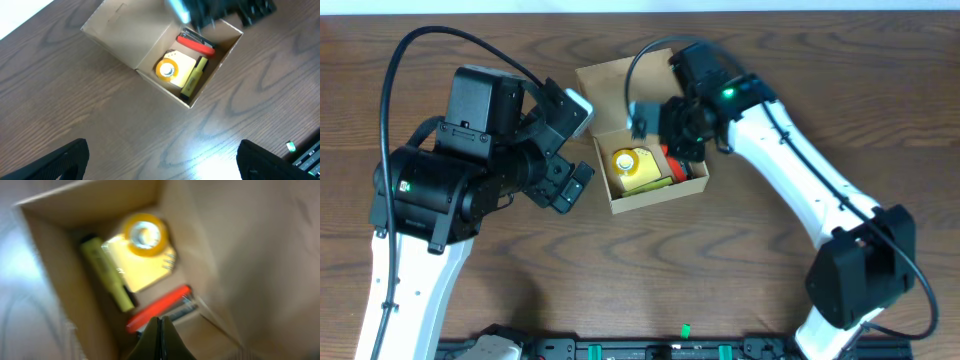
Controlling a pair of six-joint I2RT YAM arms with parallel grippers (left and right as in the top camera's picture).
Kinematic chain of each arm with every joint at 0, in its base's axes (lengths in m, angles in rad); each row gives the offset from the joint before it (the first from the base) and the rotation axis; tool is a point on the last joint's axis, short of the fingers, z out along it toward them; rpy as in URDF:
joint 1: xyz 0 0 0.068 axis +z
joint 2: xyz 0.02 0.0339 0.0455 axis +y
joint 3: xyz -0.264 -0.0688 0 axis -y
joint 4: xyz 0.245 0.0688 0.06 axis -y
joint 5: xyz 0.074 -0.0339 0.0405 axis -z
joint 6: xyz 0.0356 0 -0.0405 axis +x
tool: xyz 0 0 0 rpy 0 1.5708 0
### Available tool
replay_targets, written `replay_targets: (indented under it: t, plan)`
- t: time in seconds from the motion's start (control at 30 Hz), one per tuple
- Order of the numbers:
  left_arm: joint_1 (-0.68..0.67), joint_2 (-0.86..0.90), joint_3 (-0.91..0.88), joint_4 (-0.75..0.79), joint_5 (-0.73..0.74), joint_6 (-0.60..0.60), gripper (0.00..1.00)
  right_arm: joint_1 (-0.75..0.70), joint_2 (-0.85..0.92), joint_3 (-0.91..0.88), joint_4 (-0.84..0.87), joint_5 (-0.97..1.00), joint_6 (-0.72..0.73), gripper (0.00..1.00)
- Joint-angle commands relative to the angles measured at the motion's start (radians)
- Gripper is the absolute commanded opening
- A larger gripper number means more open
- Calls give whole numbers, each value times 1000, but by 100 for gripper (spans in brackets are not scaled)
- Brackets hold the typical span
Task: Pack container
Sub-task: 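Withdraw right gripper right to the blue-white staples box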
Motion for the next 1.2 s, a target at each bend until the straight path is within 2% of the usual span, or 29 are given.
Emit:
replay_targets:
  t: [0.0, 0.07, 0.23, 0.47, 0.7, 0.87, 0.9, 1.0, 1.1, 1.17]
  plan:
    - [1, 1, 16, -3, -6, 6, 95, -66, -27, -3, 26, 3, 218, 1]
    - [1, 1, 16, -3, -6, 6, 95, -102, -27, -3, 39, 3, 277, 1]
    - [1, 1, 16, -3, -6, 6, 95, -170, -27, -3, 66, 8, 315, 1]
    - [1, 1, 16, -3, -6, 6, 95, -266, -27, -3, 130, 125, 537, 1]
    - [1, 1, 16, -3, -6, 6, 95, -340, -26, -3, 138, 164, 592, 3]
    - [1, 1, 16, -3, -6, 6, 95, -343, -8, -4, 123, 164, 591, 59]
    - [1, 1, 16, -3, -6, 6, 95, -343, 4, -4, 115, 164, 590, 64]
    - [1, 1, 16, -3, -6, 6, 95, -343, 53, -5, 98, 165, 588, 80]
    - [1, 1, 16, -3, -6, 6, 95, -343, 103, -5, 93, 167, 589, 80]
    - [1, 1, 16, -3, -6, 6, 95, -343, 144, -5, 93, 167, 589, 76]
